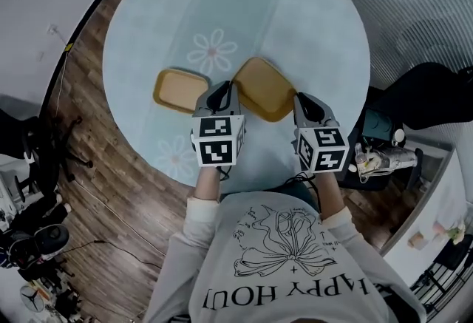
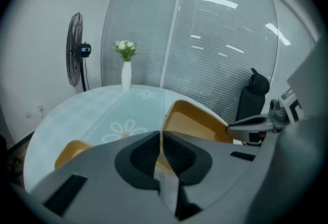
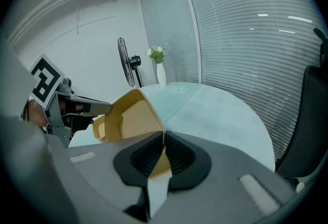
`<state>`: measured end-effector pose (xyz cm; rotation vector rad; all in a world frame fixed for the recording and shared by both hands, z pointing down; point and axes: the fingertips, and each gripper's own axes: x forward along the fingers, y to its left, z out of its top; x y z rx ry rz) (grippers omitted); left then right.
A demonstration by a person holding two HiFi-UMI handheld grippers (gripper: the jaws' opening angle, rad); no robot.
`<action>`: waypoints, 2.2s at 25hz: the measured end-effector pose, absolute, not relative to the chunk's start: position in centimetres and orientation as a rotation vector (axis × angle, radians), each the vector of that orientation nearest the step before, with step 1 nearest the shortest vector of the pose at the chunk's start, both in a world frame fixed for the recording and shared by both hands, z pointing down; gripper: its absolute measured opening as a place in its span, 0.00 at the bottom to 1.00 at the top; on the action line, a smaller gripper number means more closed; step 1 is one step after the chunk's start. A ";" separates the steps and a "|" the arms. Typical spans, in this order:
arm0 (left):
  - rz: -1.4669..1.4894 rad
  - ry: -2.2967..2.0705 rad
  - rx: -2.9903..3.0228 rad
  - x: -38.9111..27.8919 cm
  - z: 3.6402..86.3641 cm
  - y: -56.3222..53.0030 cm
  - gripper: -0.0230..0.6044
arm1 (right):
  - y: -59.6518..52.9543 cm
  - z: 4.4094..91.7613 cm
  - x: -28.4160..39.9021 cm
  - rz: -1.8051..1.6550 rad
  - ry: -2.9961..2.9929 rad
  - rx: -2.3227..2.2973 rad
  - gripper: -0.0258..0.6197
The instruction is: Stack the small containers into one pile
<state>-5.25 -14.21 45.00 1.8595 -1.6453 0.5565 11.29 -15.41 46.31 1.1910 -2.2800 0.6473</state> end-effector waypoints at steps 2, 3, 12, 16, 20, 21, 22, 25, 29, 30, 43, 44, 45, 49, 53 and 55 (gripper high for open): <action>0.572 -1.633 1.853 -5.2 45.6 -14.7 0.08 | -15.9 47.0 11.3 0.672 -2.265 1.178 0.08; 0.578 -1.626 1.849 -5.2 45.9 -14.8 0.08 | -16.1 47.4 11.3 0.683 -2.256 1.173 0.08; 0.650 -1.561 1.824 -5.4 48.8 -16.0 0.08 | -16.7 50.3 11.2 0.731 -2.186 1.126 0.08; 0.674 -1.530 1.801 -5.2 50.0 -15.9 0.08 | -16.6 51.4 11.4 0.753 -2.161 1.107 0.08; 0.706 -1.498 1.785 -5.0 50.8 -15.8 0.08 | -16.3 52.4 11.6 0.777 -2.126 1.086 0.08; 0.713 -1.490 1.782 -5.0 51.0 -15.8 0.08 | -16.3 52.7 11.6 0.784 -2.117 1.081 0.08; 0.720 -1.481 1.779 -4.9 51.2 -15.8 0.08 | -16.2 52.9 11.6 0.792 -2.107 1.075 0.08; 0.746 -1.456 1.771 -4.7 52.0 -15.8 0.08 | -16.1 53.8 11.9 0.813 -2.080 1.066 0.08; 0.783 -1.437 1.761 -4.8 52.8 -16.0 0.08 | -16.2 54.4 11.9 0.844 -2.061 1.055 0.08; 0.789 -1.433 1.759 -4.9 53.0 -16.1 0.08 | -16.3 54.6 11.9 0.851 -2.057 1.053 0.08; 0.771 -1.456 1.721 -5.3 54.8 -17.5 0.17 | -17.1 56.1 11.8 0.920 -2.037 1.082 0.11; 0.767 -1.463 1.722 -5.4 54.7 -17.6 0.19 | -17.2 56.1 11.9 0.919 -2.041 1.092 0.13; 0.762 -1.470 1.723 -5.5 54.6 -17.7 0.21 | -17.4 56.0 11.9 0.917 -2.050 1.101 0.16; 0.729 -1.512 1.718 -6.2 54.0 -17.8 0.23 | -18.4 54.8 11.6 0.915 -2.129 1.135 0.25; 0.675 -1.578 1.710 -7.4 52.5 -17.5 0.23 | -19.7 52.3 11.1 0.848 -2.236 1.201 0.25; 0.653 -1.621 1.704 -8.2 51.7 -17.2 0.23 | -20.0 50.9 10.4 0.823 -2.310 1.212 0.25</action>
